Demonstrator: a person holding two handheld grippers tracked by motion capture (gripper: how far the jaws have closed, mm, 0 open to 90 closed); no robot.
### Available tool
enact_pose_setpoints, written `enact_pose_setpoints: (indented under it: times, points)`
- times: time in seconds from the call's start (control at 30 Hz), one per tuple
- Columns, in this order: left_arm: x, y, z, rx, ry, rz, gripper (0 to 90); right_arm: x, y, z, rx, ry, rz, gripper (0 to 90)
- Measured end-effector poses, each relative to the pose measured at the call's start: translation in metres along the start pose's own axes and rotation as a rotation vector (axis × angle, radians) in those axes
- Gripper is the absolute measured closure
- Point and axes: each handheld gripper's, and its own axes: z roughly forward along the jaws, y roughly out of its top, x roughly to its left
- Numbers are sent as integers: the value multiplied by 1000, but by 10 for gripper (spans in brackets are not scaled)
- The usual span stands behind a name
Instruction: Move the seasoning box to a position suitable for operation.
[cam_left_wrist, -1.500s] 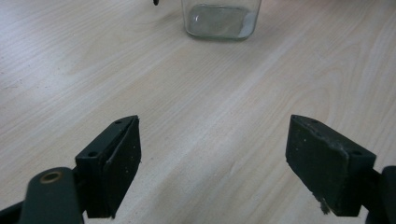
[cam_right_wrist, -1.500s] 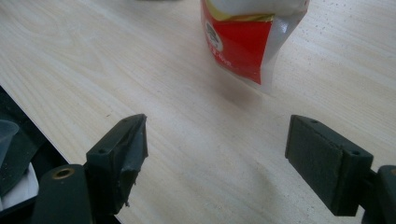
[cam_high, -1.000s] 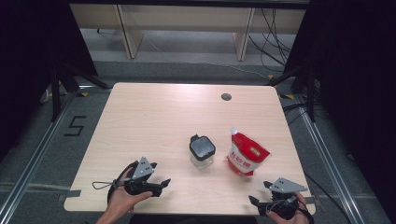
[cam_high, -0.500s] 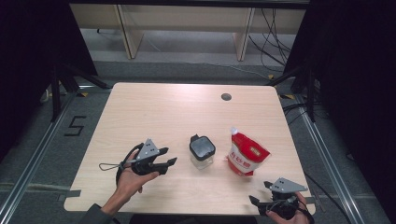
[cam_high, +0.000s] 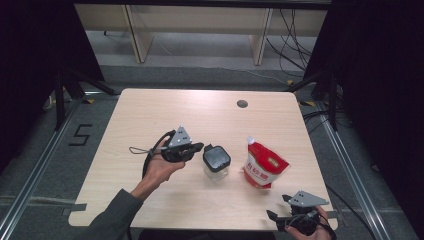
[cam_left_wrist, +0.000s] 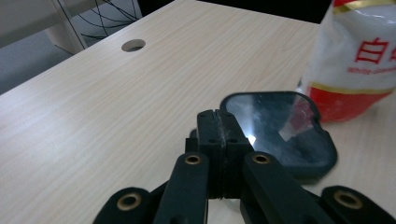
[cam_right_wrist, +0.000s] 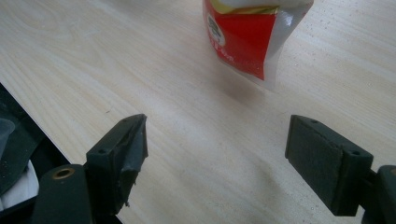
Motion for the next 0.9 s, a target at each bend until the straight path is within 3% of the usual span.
enact_pose_setpoints:
  times: [0.1,0.13,0.27,0.4,0.5,0.53,0.6,0.8,0.9]
  points:
    - [3,8,10,23,6,19,892,0,0,0,0,-1,1,220]
    - [4,10,14,34,5,28,892,3,0,0,9,12,36,221]
    - [5,16,27,58,6,42,891,1,0,1,5,10,-1,221]
    - [5,18,36,81,11,35,890,1,0,1,14,11,2,221]
    - [5,19,45,95,13,55,889,1,0,1,10,13,-9,221]
    - [5,19,47,106,15,59,889,3,0,1,16,14,6,221]
    - [5,18,49,116,16,61,888,1,0,1,13,3,-20,221]
    - [5,18,48,131,11,56,888,2,0,2,7,17,-19,222]
    - [6,18,45,155,21,75,889,2,0,2,8,11,-19,222]
